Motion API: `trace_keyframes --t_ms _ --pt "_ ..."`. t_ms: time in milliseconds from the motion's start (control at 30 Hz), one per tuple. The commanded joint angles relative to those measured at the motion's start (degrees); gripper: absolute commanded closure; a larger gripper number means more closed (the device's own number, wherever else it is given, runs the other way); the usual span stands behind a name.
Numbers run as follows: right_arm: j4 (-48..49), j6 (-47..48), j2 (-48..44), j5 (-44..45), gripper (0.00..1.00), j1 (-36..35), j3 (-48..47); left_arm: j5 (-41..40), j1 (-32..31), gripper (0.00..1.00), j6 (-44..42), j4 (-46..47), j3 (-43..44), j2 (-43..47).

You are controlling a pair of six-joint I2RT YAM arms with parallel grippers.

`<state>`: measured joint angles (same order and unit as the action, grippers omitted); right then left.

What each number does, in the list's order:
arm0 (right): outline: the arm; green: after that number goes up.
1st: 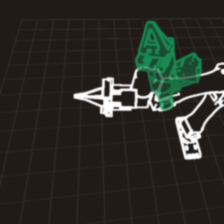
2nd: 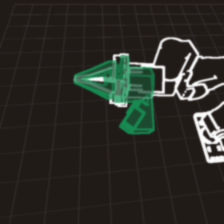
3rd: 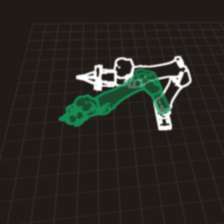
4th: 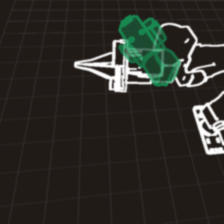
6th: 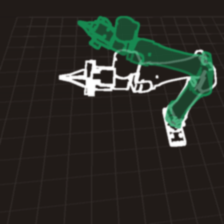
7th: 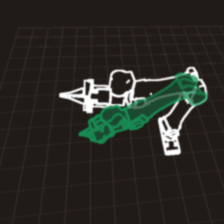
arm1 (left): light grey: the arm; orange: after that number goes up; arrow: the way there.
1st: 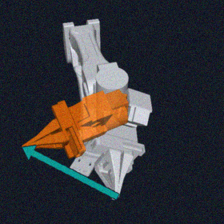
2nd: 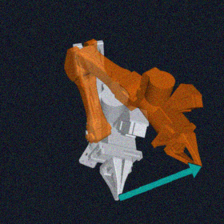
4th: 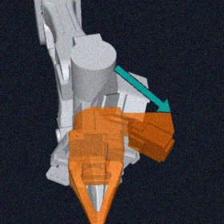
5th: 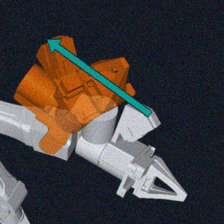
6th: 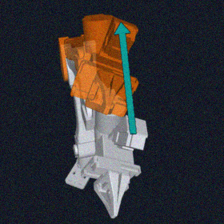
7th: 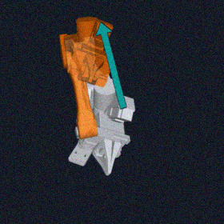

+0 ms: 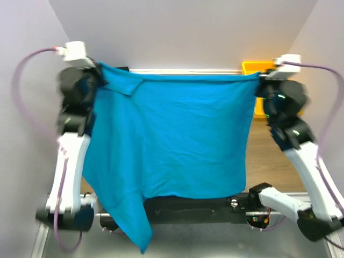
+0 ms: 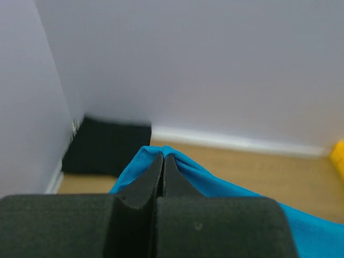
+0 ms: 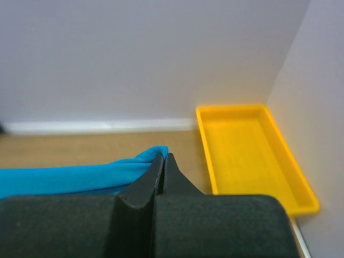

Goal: Fold and stack the t-shirts
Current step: Flatten the tshirt out

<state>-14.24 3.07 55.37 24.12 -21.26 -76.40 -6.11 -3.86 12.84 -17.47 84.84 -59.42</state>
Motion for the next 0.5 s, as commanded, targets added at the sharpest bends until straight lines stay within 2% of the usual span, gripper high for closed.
trace_keyframes --t_ms 0,67,167,200,300,367,467 --pt "1.8 0.0 9.9 7.5 0.99 0.3 10.5 1.0 0.3 1.0 -2.3 5.6 -13.1 -10.8" --pt "8.4 -0.2 15.6 8.2 0.99 0.5 14.9 0.6 0.3 1.0 -2.4 11.5 -18.4 -15.0" --pt "17.6 -1.2 24.0 7.5 0.99 2.2 19.9 2.1 0.2 1.0 -1.9 15.7 -19.6 -27.5" --pt "19.4 -1.8 26.6 7.1 0.99 2.7 20.3 2.6 0.2 1.0 -1.9 15.8 -19.0 -27.5" --pt "24.5 -2.6 35.5 6.7 0.99 3.9 20.0 2.9 0.2 1.0 -1.9 15.7 -15.4 -38.6" --pt "27.5 -1.7 40.7 6.6 0.99 4.7 18.5 2.9 0.2 1.0 -1.9 16.2 -13.0 -41.6" --pt "29.4 -0.2 44.5 5.9 0.99 5.5 15.7 2.9 0.1 1.0 -2.3 15.7 -9.6 -46.6"
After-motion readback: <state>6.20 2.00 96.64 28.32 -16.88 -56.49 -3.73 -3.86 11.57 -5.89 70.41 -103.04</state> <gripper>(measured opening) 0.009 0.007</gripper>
